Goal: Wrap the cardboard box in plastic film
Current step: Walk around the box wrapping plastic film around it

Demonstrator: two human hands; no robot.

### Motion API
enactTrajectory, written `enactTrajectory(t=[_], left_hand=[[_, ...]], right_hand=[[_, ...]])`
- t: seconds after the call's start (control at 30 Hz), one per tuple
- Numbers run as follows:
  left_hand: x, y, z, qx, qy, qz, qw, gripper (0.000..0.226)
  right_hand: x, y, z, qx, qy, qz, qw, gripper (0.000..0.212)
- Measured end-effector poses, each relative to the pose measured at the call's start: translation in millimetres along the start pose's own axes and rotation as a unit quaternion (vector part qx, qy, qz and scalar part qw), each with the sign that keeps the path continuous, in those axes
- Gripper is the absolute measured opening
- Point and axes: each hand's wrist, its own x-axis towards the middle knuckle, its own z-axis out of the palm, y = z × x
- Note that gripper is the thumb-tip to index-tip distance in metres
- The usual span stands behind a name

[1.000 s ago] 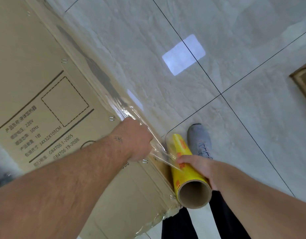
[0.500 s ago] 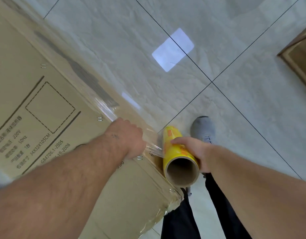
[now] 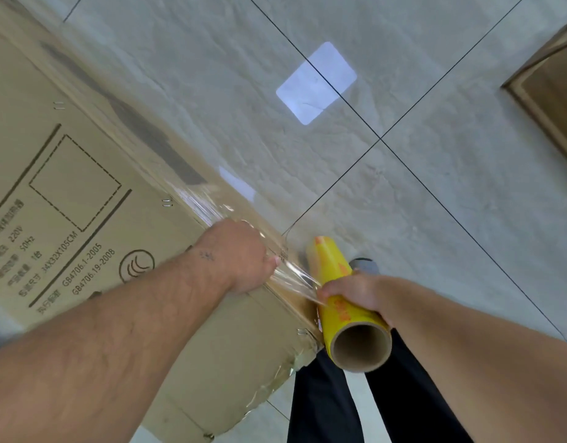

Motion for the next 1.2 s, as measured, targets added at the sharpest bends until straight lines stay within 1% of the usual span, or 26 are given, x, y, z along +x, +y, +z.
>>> enactTrajectory(t=[0.07,0.13,0.17,0.2,0.23,0.27,0.3,0.37,0.4,0.47,0.53,0.6,0.67,0.77,0.87,0.97,1.03,1.1,1.13,1.2], left_hand=[[-1.9,9.6,3.6,-0.003,-0.011,0.000,1.000,0.066],[-2.6,14.0,5.1,0.019,-0.007,-0.005,1.000,0.057],[-2.4,14.1,5.2,0.028,0.001,-0.007,1.000,0.054],[-1.5,13.5,5.4,0.032,0.003,-0.009,0.999,0.053],[-1.3,13.4,5.3,0.034,0.000,-0.014,0.999,0.053],[-0.2,13.1,7.7,0.041,0.003,-0.020,0.999,0.054],[0.9,13.2,9.0,0.050,0.008,-0.029,0.998,0.055],[2.8,14.8,9.6,0.057,0.020,-0.043,0.997,0.056],[3.7,15.7,10.4,0.054,0.026,-0.048,0.997,0.055],[5.5,17.0,11.8,0.043,0.034,-0.061,0.997,0.053],[7.4,16.8,11.9,0.035,0.041,-0.069,0.996,0.052],[8.1,16.5,14.5,0.030,0.053,-0.070,0.996,0.052],[9.1,16.1,15.6,0.026,0.062,-0.068,0.995,0.052],[10.0,15.7,12.0,0.021,0.060,-0.061,0.996,0.050],[10.5,19.1,12.3,0.018,0.055,-0.049,0.997,0.047],[10.7,26.3,16.0,0.035,0.079,-0.038,0.996,0.052],[5.2,43.0,21.4,0.035,0.089,0.015,0.995,0.055],[-4.5,65.3,28.8,0.026,0.084,0.062,0.994,0.047],[-8.0,73.4,31.2,0.024,0.088,0.064,0.994,0.044],[-7.6,79.3,33.5,0.026,0.097,0.047,0.994,0.045]], right_hand=[[1.6,-3.0,6.0,-0.056,0.012,0.004,0.998,0.126],[7.7,-8.8,8.3,-0.068,0.027,-0.004,0.997,0.121],[8.9,-11.2,6.0,-0.062,0.027,-0.007,0.998,0.115],[11.2,-11.9,1.8,-0.039,0.024,-0.007,0.999,0.105],[12.4,-10.0,-2.8,0.010,0.021,-0.002,1.000,0.094],[13.6,-6.1,-7.1,0.077,0.015,0.005,0.997,0.083],[12.7,-0.9,-10.5,0.149,0.004,0.010,0.989,0.077],[10.3,8.0,-13.4,0.257,-0.032,0.022,0.966,0.077],[10.0,12.1,-11.9,0.289,-0.053,0.031,0.955,0.079],[9.8,17.0,-4.6,0.315,-0.084,0.047,0.944,0.085],[11.4,16.6,-1.6,0.321,-0.100,0.042,0.941,0.083],[12.2,16.3,-3.5,0.306,-0.098,0.031,0.946,0.080],[13.1,21.5,-6.9,0.257,-0.087,0.015,0.962,0.081],[17.8,41.1,-7.5,0.136,-0.062,-0.004,0.989,0.083],[20.0,53.2,1.4,0.028,-0.029,-0.005,0.999,0.092],[21.8,46.9,22.4,-0.028,-0.002,-0.025,0.999,0.113],[23.2,41.5,38.3,-0.018,0.013,-0.049,0.999,0.121],[24.4,48.0,46.0,0.042,0.009,-0.070,0.997,0.119],[23.9,53.8,46.7,0.083,-0.001,-0.074,0.994,0.112],[21.5,67.3,44.7,0.180,-0.011,-0.051,0.982,0.090]])
